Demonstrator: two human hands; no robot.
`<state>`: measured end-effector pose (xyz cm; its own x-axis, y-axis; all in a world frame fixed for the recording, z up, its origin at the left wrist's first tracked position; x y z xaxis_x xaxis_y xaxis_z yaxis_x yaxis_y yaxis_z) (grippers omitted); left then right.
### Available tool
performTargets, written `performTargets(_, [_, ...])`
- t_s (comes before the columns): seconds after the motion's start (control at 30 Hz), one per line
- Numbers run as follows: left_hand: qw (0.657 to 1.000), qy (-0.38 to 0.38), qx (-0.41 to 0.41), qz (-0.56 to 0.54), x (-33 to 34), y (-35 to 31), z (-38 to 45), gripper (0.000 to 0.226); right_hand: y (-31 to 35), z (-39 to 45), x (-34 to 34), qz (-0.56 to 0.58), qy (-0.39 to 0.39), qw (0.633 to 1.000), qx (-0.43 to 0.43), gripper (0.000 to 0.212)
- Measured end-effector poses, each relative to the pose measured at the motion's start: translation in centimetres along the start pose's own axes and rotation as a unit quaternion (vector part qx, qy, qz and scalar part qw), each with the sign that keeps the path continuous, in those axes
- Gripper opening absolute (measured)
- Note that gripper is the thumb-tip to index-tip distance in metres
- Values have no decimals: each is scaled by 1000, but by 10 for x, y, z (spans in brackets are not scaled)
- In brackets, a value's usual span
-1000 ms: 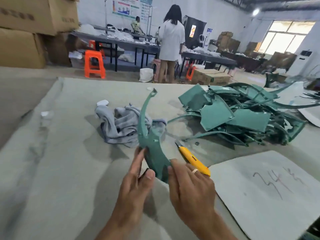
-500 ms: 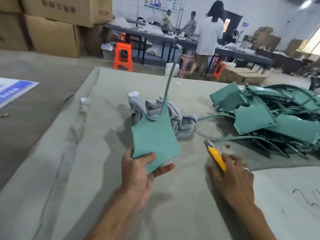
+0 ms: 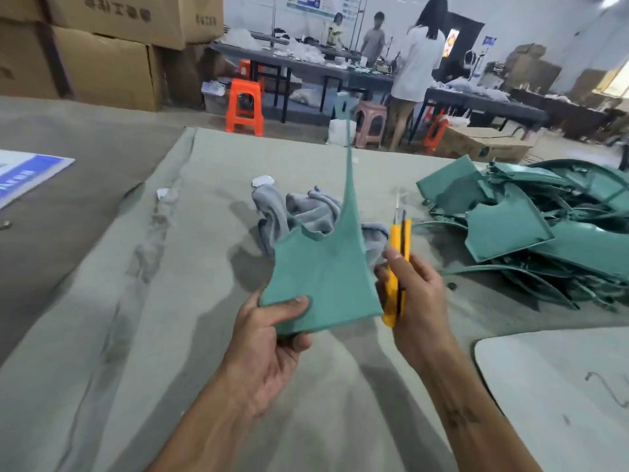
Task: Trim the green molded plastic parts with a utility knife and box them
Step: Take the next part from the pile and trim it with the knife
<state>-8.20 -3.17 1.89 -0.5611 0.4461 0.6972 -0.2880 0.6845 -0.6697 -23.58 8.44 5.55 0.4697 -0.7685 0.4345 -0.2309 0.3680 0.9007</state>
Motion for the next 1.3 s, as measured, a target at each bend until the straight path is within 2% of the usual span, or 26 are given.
performTargets(0.17, [994, -21, -17, 103, -1, 5, 1, 46, -14, 1, 9, 5, -8, 1000, 3, 18])
performTargets(0.23, [978, -66, 64, 189, -4, -2, 4, 54, -17, 1, -2, -15, -58, 998, -26, 7])
performTargets(0.27, [945, -94, 146, 277, -5, -12, 2, 57, -15, 0, -8, -18, -93, 994, -53, 7])
performTargets(0.3, [884, -109, 241, 385, -2, -23, -4, 60, -12, 1, -15, -19, -122, 989, -80, 11])
performTargets(0.37, [718, -72, 390, 573, 15, -25, -17, 79, -8, 0, -22, -13, -139, 985, -104, 10])
performTargets(0.4, [646, -41, 411, 642, 22, -17, -21, 94, -8, -2, -20, -7, -127, 987, -101, 6])
performTargets(0.43, [596, -12, 411, 689, 29, -8, -23, 103, -11, -3, -17, -9, -106, 989, -98, 5])
performTargets(0.47, [566, 10, 407, 717, 35, 0, -24, 103, -15, -6, -11, -23, -83, 992, -95, 8])
performTargets(0.5, [550, 26, 408, 728, 39, 5, -25, 95, -19, -10, -4, -42, -58, 993, -94, 12])
performTargets(0.57, [545, 24, 437, 715, 41, 2, -29, 77, -28, -16, 12, -50, 4, 995, -86, 19])
performTargets(0.63, [571, -17, 467, 675, 32, -11, -31, 78, -29, -19, 22, -43, 59, 994, -81, 30])
performTargets(0.7, [607, -81, 474, 633, 19, -26, -31, 78, -20, -22, 24, -70, 96, 988, -97, 53])
performTargets(0.77, [625, -135, 467, 611, 14, -35, -30, 65, -10, -26, 24, -124, 148, 975, -113, 68])
performTargets(0.8, [633, -149, 463, 602, 13, -38, -29, 58, -7, -29, 25, -152, 183, 965, -112, 66])
performTargets(0.9, [671, -168, 448, 566, 9, -42, -27, 31, -8, -38, 30, -195, 266, 942, -63, 38])
performTargets(0.97, [684, -170, 441, 555, 7, -43, -27, 30, -13, -44, 36, -178, 308, 934, -25, 30])
performTargets(1.0, [678, -169, 450, 557, 7, -44, -28, 30, -15, -47, 40, -170, 325, 930, -18, 28])
performTargets(1.07, [664, -168, 469, 558, 11, -44, -32, 27, -14, -49, 43, -174, 331, 927, -37, 26])
performTargets(1.2, [671, -183, 444, 565, 7, -44, -25, 13, -9, -47, 40, -216, 315, 918, -104, 20])
performTargets(1.3, [670, -177, 425, 583, 6, -42, -21, 10, -8, -45, 39, -234, 309, 911, -141, 23])
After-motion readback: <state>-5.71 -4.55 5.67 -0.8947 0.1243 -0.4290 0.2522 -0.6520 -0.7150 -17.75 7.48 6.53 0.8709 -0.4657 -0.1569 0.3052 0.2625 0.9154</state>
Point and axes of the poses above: each hand's wrist, its own z-axis towards the middle knuckle, its own x-axis out of the palm, y = z × x, the point moved 7 cm from there along z, towards the middle knuckle, and after that the axes turned 4 degrees about z, right-handed, at the moved point
